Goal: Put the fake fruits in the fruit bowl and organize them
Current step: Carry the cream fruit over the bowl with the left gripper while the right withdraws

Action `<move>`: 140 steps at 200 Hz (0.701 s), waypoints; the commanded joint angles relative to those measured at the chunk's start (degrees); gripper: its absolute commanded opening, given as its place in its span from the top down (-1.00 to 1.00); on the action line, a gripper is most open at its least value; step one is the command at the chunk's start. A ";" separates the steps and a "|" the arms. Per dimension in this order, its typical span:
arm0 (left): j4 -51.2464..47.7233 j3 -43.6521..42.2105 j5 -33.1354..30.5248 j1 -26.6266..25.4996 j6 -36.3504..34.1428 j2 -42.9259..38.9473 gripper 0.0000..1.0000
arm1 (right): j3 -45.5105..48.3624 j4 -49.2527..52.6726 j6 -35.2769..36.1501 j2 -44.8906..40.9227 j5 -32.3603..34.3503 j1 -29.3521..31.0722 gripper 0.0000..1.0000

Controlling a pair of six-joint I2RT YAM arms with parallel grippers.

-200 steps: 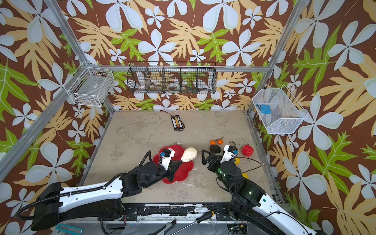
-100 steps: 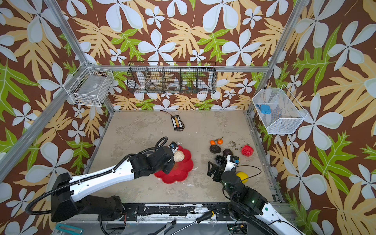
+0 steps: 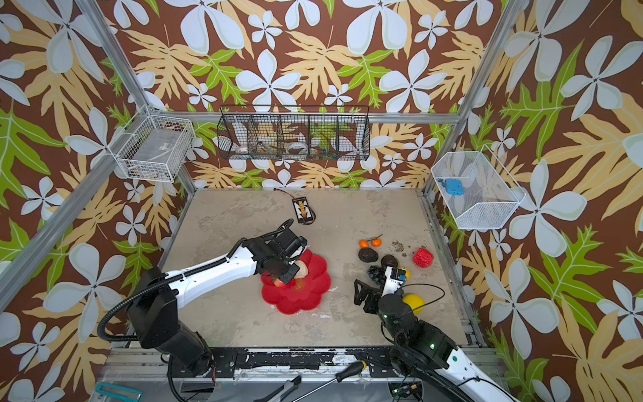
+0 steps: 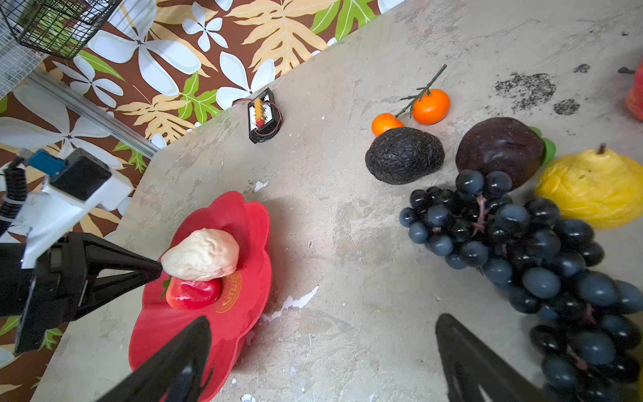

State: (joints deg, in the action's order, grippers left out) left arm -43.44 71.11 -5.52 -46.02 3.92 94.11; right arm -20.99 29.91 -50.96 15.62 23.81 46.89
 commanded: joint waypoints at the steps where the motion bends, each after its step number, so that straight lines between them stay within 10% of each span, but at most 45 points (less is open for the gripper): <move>1: -2.22 1.25 1.78 0.92 -1.70 0.53 0.94 | 0.29 -0.71 0.60 -0.06 0.01 0.13 -0.99; 140: -5.60 6.29 -2.82 5.56 -2.85 7.47 0.81 | 0.60 -0.64 0.24 0.38 0.27 0.12 -0.99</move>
State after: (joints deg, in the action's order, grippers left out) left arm -47.55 76.16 -5.96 -41.15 1.43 101.12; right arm -20.56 29.93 -50.96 15.84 23.81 46.89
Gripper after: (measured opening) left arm 0.095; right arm 0.996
